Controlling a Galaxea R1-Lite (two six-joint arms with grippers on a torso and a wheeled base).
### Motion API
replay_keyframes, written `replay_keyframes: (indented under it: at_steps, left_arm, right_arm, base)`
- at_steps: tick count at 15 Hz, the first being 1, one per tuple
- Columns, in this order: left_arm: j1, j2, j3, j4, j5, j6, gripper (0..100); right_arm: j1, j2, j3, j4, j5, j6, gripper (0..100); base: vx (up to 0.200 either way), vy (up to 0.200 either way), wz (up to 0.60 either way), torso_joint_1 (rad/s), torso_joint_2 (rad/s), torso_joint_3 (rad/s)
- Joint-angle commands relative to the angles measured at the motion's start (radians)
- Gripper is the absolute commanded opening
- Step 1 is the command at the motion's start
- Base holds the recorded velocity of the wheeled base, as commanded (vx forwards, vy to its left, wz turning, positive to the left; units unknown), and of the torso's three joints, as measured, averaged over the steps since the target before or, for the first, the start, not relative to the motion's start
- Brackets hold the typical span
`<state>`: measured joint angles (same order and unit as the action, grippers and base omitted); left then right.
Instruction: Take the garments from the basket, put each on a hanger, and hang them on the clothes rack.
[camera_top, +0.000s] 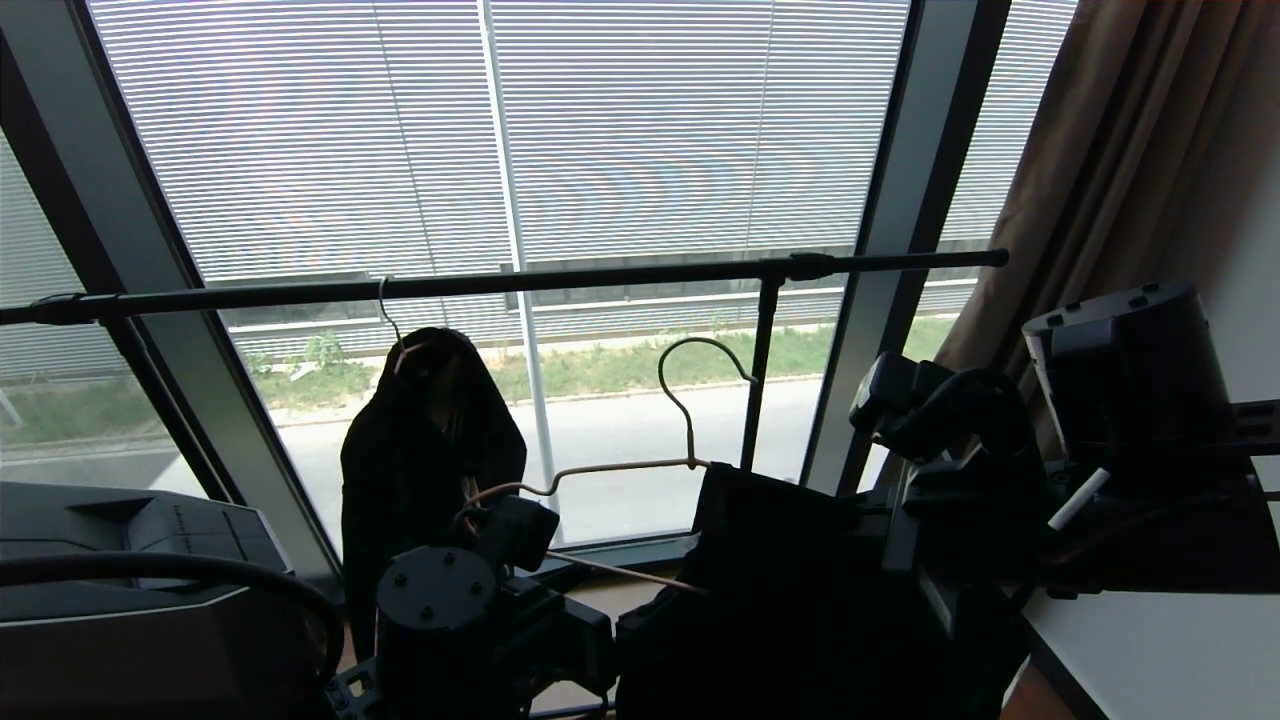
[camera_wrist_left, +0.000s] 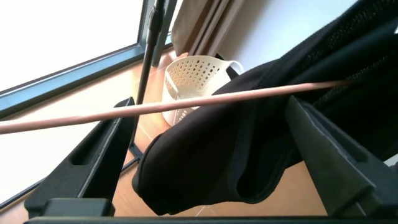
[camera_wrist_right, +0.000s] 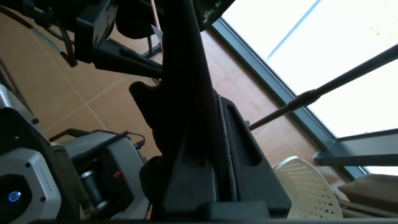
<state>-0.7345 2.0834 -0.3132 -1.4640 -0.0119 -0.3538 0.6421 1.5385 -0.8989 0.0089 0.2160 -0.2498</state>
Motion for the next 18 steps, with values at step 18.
replay_keyframes:
  at_steps: [18]
  left_arm:
    - [-0.071, 0.118, 0.065, -0.041, 0.078, 0.069, 100]
  right_arm:
    - [0.002, -0.057, 0.005, -0.027, 0.005, 0.006, 0]
  base:
    - [0.000, 0.000, 0.00, 0.000, 0.00, 0.000]
